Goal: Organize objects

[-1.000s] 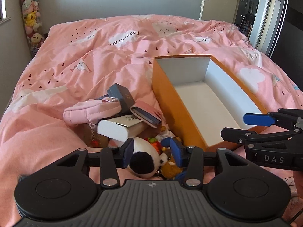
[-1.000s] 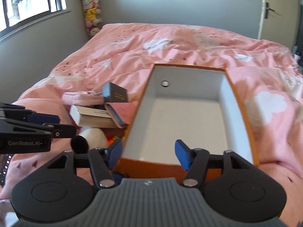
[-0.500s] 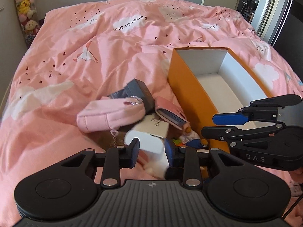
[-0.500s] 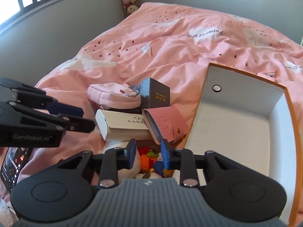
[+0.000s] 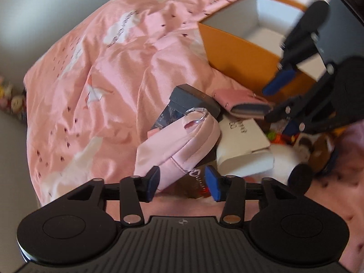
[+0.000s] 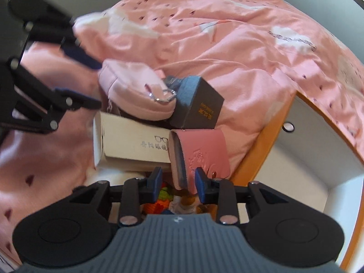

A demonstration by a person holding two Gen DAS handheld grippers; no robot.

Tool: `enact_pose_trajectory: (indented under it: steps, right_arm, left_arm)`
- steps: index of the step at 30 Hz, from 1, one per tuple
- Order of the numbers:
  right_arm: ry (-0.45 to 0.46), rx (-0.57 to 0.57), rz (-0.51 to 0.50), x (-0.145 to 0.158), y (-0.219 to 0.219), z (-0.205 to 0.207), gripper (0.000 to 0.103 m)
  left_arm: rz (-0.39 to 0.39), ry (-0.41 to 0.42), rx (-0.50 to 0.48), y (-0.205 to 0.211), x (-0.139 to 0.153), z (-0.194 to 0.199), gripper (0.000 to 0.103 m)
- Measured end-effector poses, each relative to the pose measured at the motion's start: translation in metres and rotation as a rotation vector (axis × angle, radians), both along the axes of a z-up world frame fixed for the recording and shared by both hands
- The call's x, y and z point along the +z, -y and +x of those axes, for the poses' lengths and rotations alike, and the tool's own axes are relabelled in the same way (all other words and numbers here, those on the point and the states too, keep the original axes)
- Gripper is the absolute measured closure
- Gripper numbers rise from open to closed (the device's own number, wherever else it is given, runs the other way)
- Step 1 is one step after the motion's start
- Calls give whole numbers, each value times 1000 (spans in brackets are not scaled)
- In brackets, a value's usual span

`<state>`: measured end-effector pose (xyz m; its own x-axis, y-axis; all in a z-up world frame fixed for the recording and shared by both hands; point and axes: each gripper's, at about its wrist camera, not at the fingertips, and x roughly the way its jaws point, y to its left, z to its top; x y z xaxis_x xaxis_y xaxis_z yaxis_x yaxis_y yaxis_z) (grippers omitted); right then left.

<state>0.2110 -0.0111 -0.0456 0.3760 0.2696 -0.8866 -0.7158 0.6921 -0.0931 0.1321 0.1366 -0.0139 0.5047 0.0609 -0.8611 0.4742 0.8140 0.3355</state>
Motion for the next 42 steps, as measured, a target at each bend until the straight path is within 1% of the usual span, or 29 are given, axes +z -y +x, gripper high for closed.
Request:
enact_pose_trajectory:
  steps: [2, 4, 6, 9, 11, 13, 16, 17, 18, 19, 21, 22, 23, 26, 29, 32, 36, 39, 42]
  right_arm:
    - [11, 60, -56, -6, -6, 1, 58]
    - [21, 104, -108, -13, -12, 1, 58]
    - [28, 121, -147, -20, -17, 4, 58]
    - [75, 140, -203, -28, -22, 6, 56]
    - [88, 153, -221, -30, -23, 7, 54]
    - [96, 166, -233, -32, -25, 8, 53]
    - [101, 198, -270, -37, -29, 8, 53]
    - [98, 207, -280, -38, -30, 8, 55]
    - [81, 217, -286, -41, -30, 8, 61]
    - [67, 216, -287, -42, -30, 8, 62]
    - [70, 221, -284, -42, -29, 7, 65]
    - [71, 222, -279, -41, -27, 7, 66]
    - [72, 216, -268, -40, -25, 7, 70]
    - [99, 202, -252, -32, -20, 5, 78]
    - [127, 166, -226, -19, -12, 5, 83]
    - [147, 121, -177, -2, 1, 6, 87]
    - [136, 84, -87, 22, 18, 4, 87]
    - [154, 68, -27, 41, 26, -2, 87]
    - [190, 59, 24, 60, 33, -11, 87]
  left_arm:
    - [62, 6, -72, 2, -5, -1, 42]
    - [108, 3, -120, 3, -11, 0, 42]
    - [145, -5, -163, 3, -18, 2, 42]
    - [200, -14, -201, 6, -28, 7, 42]
    - [235, -11, -226, 7, -34, 9, 41]
    - [254, -11, -244, 8, -39, 13, 41]
    - [274, -22, -274, 9, -44, 17, 39]
    - [275, -26, -281, 10, -44, 18, 39]
    - [275, -31, -283, 10, -44, 20, 39]
    - [275, -37, -284, 11, -44, 20, 39]
    - [271, -43, -279, 11, -44, 21, 40]
    - [269, -47, -277, 12, -44, 20, 43]
    - [265, -51, -275, 12, -43, 19, 47]
    - [261, -57, -261, 14, -43, 18, 56]
    - [259, -55, -244, 15, -40, 16, 60]
    - [214, -56, -197, 15, -31, 17, 64]
    - [153, -39, -129, 14, -12, 18, 68]
    - [59, -46, -52, 10, 10, 19, 70]
    - [-3, -19, 6, 9, 34, 17, 72]
